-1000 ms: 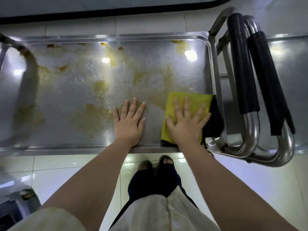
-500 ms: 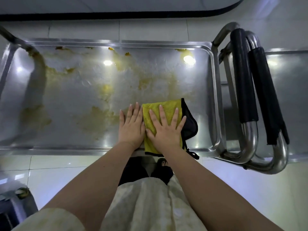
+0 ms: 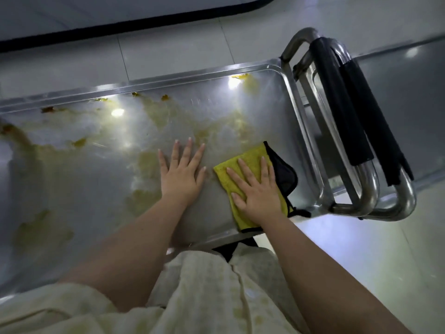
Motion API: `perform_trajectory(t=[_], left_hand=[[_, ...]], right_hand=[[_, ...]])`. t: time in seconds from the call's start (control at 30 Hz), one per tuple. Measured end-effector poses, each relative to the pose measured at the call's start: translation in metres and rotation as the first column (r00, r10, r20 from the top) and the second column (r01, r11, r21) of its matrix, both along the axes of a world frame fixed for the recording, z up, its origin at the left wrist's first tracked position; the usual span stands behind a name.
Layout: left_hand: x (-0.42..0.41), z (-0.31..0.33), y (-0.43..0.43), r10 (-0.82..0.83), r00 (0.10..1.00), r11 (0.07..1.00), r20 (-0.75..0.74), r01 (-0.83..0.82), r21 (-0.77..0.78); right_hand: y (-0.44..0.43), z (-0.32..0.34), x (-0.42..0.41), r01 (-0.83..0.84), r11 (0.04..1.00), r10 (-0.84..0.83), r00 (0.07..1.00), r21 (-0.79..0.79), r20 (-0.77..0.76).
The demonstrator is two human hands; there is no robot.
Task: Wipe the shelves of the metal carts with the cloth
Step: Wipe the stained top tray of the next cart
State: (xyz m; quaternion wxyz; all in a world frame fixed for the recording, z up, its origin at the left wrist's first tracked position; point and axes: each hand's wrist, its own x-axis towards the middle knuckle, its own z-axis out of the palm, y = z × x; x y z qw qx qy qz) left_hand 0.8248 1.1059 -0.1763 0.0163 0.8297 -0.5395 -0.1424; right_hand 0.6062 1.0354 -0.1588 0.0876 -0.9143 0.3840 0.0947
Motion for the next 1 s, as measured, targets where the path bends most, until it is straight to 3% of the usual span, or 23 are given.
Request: perform_trajectory(t=[0.1,0.2,0.3,0.37,0.47,0.53,0.6,0.77,1.0], left_hand=[[0.001,-0.001,0.002,-0.005,1.000,1.000,-0.026,0.005,-0.015],[0.002,-0.003,0.002,0.006,0.999,1.000,-0.040,-0.006,-0.018],[0.003,-0.007,0.002,0.009,0.999,1.000,-0.037,-0.010,-0.024],[0.003,-0.007,0.002,0.020,0.999,0.999,-0.041,-0.021,-0.032],[0.005,-0.004,0.002,0.040,0.997,0.998,-0.064,-0.043,-0.047],[0.006,-0.001,0.000,0.084,0.989,0.993,-0.124,-0.093,-0.071],[0.011,0.004,-0.009,0.151,0.975,0.981,-0.161,-0.168,-0.094],[0.035,0.006,-0.033,0.097,0.995,0.995,0.015,-0.097,-0.004],[0.040,-0.001,-0.032,0.117,0.993,0.993,0.007,-0.117,-0.002]], right_hand=[[-0.053,0.001,-0.028,0.165,0.986,-0.167,0.982,-0.030,-0.093],[-0.095,0.006,-0.047,0.468,0.884,-0.465,0.875,-0.009,-0.136],[-0.090,0.001,-0.017,0.582,0.811,-0.584,0.799,-0.060,-0.143],[-0.069,-0.001,0.025,0.523,0.850,-0.526,0.841,-0.060,-0.124],[-0.026,-0.003,0.078,0.187,0.982,-0.187,0.982,-0.022,-0.016],[-0.011,-0.005,0.090,0.036,0.998,-0.035,0.999,-0.049,0.033],[-0.010,-0.007,0.087,0.015,0.998,-0.012,0.998,-0.054,0.060],[-0.016,-0.007,0.083,0.029,0.996,-0.024,0.998,-0.079,0.061],[-0.038,-0.007,0.070,-0.027,0.997,0.032,0.996,-0.067,0.079]])
